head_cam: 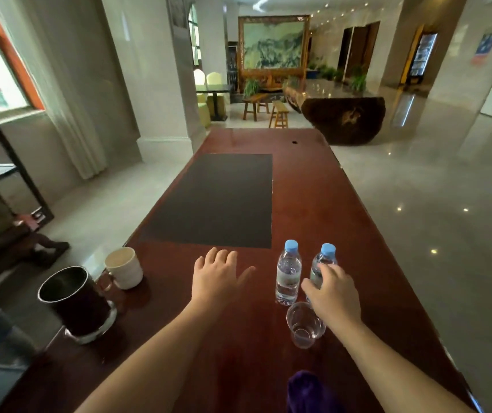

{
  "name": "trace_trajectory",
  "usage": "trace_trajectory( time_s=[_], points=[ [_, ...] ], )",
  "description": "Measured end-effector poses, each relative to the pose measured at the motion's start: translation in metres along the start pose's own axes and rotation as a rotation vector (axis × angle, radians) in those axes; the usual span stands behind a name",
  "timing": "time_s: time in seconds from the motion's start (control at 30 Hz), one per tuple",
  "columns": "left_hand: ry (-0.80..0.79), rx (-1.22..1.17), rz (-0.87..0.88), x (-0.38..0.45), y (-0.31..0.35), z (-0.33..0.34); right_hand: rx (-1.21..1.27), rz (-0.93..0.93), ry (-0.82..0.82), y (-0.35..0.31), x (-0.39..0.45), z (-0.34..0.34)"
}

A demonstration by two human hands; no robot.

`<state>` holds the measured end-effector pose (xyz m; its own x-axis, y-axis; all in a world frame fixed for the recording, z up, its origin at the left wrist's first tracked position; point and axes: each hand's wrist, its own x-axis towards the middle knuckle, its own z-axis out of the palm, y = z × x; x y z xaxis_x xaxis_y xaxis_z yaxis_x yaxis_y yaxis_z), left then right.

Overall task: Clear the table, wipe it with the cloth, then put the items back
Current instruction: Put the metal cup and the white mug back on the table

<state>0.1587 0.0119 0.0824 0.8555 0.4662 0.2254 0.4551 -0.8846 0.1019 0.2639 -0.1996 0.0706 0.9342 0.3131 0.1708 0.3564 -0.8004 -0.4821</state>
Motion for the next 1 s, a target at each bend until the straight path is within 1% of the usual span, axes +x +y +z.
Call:
trace_trajectory(
  time_s=[0.1,0.2,0.37,0.57,0.67,0.8,0.9,1.0],
  points=[
    [-0.002,0.074,-0.004,-0.020,-0.014,-0.013,-0.093,-0.172,0.006,-0.023,-0.014,0.004],
    [0.003,0.111,-0.039,-0.040,-0.036,-0.024,-0.115,-0.265,-0.062,-0.047,-0.023,0.016],
    [0.011,0.143,-0.179,-0.081,-0.089,-0.041,-0.145,-0.390,-0.179,-0.092,-0.032,0.044],
    [0.053,0.187,-0.364,-0.123,-0.168,-0.054,-0.192,-0.547,-0.216,-0.156,-0.044,0.076],
    [0.122,0.178,-0.415,-0.135,-0.205,-0.058,-0.215,-0.609,-0.239,-0.191,-0.046,0.094],
    [0.173,0.115,-0.496,-0.136,-0.248,-0.055,-0.197,-0.627,-0.289,-0.237,-0.042,0.121],
    [0.219,-0.056,-0.605,-0.130,-0.276,-0.045,-0.140,-0.577,-0.355,-0.264,-0.035,0.145],
    [0.287,-0.276,-0.720,-0.123,-0.295,-0.028,-0.023,-0.463,-0.454,-0.283,-0.024,0.174]
  ],
)
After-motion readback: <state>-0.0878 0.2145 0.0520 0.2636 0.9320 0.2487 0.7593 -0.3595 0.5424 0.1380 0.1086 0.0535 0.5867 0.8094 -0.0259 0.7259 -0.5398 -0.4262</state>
